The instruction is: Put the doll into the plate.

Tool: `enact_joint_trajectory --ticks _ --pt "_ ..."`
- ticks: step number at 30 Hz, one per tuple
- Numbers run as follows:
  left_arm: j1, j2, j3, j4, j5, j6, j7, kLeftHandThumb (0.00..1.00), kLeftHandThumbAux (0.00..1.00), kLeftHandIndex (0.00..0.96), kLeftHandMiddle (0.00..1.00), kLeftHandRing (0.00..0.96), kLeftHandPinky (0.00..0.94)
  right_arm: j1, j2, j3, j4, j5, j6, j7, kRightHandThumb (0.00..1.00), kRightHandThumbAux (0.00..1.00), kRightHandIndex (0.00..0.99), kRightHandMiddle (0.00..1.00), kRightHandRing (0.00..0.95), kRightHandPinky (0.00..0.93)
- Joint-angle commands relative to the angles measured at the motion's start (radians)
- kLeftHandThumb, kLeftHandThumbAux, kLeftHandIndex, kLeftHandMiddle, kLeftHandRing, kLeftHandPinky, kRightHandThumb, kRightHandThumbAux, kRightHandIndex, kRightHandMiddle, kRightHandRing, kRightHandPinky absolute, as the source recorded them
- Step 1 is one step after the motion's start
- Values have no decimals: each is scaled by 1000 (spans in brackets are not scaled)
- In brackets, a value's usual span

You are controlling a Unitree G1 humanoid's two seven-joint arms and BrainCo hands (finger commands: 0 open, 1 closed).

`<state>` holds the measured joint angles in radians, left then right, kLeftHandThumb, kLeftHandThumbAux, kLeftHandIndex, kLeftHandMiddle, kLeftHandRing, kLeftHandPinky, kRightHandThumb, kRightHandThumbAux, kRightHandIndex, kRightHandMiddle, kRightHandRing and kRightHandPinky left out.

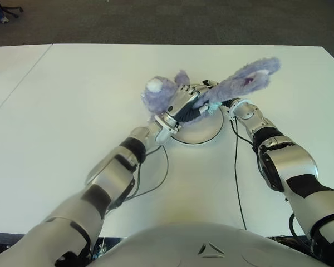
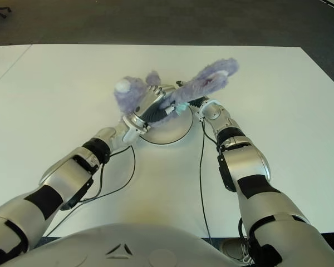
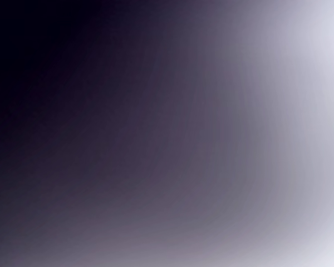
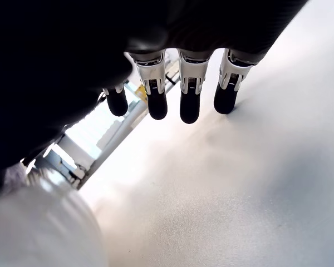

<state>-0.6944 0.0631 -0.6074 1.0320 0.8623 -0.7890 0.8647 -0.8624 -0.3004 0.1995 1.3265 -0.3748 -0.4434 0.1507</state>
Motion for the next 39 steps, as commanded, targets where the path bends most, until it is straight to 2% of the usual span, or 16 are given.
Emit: enact_joint_trajectory --ticks 1,4,9,12,13,14,15,17,18,20,23,28,31,33,36,39 --pt "126 25 -29 -101 -10 -73 -25 693 697 417 661 691 749 41 26 20 22 -19 26 24 61 512 27 88 86 84" --pt "173 54 -20 -176 -15 -82 -42 693 697 415 645 676 704 41 26 16 22 -13 30 27 73 516 29 89 87 84" --pt "247 91 -8 -287 -18 -63 -74 690 697 411 603 657 709 38 24 15 21 -13 31 27 79 517 31 89 85 78" --pt "310 112 -2 -381 -22 -35 -114 686 700 407 539 613 682 36 21 22 19 -20 31 21 71 516 28 88 83 70" --pt "322 114 0 -403 -25 -27 -128 513 527 242 493 592 681 36 21 24 19 -21 30 21 71 516 27 90 83 65" --pt "337 116 2 -430 -32 -19 -148 483 498 214 485 589 681 36 20 26 18 -23 28 20 70 516 27 90 83 64" --pt "349 118 5 -451 -37 -12 -164 448 473 158 419 572 680 36 19 28 17 -24 27 20 73 515 27 89 82 57" --pt "381 126 7 -499 -54 0 -207 437 466 141 400 566 680 36 19 31 17 -23 26 21 74 514 27 89 81 55" --pt "398 130 8 -525 -63 6 -231 399 464 55 278 489 590 36 19 33 17 -23 25 23 94 509 29 83 74 42" --pt "436 138 10 -581 -84 17 -278 386 464 27 239 464 561 35 20 34 16 -21 28 27 101 507 29 81 72 38" --pt "491 149 16 -676 -114 38 -348 302 494 0 182 374 442 33 23 35 16 -19 34 31 132 493 32 65 52 21" --pt "539 152 31 -775 -159 77 -462 228 492 0 141 317 379 29 27 38 17 -22 44 29 142 492 33 50 37 0" --pt "557 152 39 -803 -171 89 -507 149 481 0 125 251 257 28 31 42 18 -24 51 27 146 493 30 44 31 0" --pt "563 152 43 -813 -174 94 -530 123 474 0 117 219 216 28 32 44 19 -26 55 26 147 492 27 40 27 0" --pt "562 162 52 -819 -176 90 -556 110 463 0 100 169 149 26 35 48 20 -27 62 28 148 491 21 30 18 0" --pt "546 165 64 -805 -176 87 -569 112 456 0 83 137 20 25 37 51 20 -27 66 28 148 493 18 24 9 0"
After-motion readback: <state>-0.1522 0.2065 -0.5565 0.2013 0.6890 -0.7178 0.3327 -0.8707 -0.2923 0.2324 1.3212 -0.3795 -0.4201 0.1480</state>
